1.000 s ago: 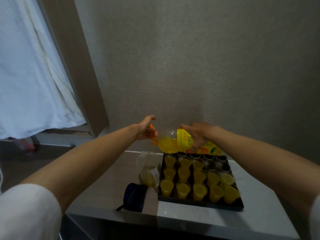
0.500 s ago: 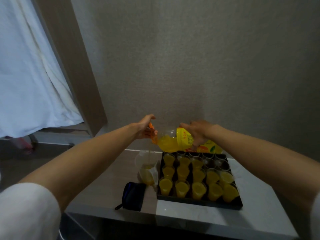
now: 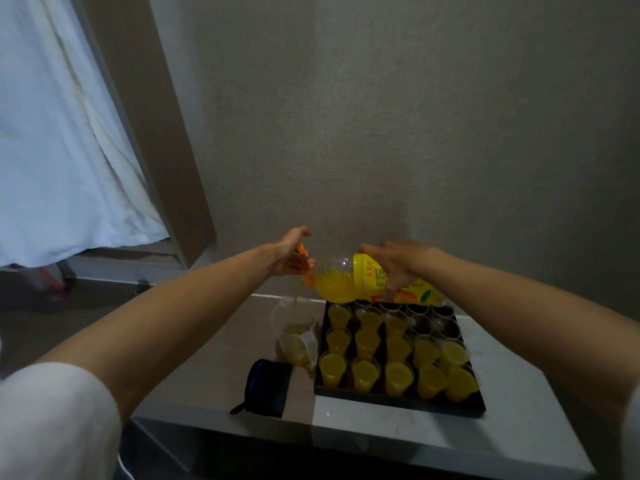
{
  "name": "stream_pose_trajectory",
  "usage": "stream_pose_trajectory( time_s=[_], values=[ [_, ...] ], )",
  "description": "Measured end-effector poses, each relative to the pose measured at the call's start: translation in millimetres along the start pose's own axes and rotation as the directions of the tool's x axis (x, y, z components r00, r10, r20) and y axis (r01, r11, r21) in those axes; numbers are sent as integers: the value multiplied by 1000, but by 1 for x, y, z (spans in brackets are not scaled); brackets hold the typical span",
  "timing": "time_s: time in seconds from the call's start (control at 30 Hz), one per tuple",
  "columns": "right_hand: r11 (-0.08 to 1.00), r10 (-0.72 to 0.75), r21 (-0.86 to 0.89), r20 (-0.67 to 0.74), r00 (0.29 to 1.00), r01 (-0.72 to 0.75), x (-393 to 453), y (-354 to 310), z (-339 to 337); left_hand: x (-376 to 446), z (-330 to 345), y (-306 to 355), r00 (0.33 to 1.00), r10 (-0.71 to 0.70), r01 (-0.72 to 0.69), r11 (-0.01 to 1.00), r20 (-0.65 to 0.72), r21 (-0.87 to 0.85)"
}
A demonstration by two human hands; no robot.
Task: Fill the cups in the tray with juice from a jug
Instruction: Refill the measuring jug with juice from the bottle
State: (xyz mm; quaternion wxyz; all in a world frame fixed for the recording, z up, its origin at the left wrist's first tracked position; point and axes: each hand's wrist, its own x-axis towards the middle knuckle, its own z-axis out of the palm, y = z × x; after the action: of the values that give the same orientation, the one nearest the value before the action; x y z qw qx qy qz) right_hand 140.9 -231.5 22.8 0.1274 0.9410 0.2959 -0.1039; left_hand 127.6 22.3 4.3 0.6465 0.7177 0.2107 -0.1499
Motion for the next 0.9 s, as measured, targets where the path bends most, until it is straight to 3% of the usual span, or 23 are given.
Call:
stream_pose_trajectory(
  time_s=[0.9],
  values=[
    [1000, 7, -9, -7, 1000, -7, -4, -8, -4, -8, -4, 1, 1000, 1, -1, 1000, 26, 22]
  ],
)
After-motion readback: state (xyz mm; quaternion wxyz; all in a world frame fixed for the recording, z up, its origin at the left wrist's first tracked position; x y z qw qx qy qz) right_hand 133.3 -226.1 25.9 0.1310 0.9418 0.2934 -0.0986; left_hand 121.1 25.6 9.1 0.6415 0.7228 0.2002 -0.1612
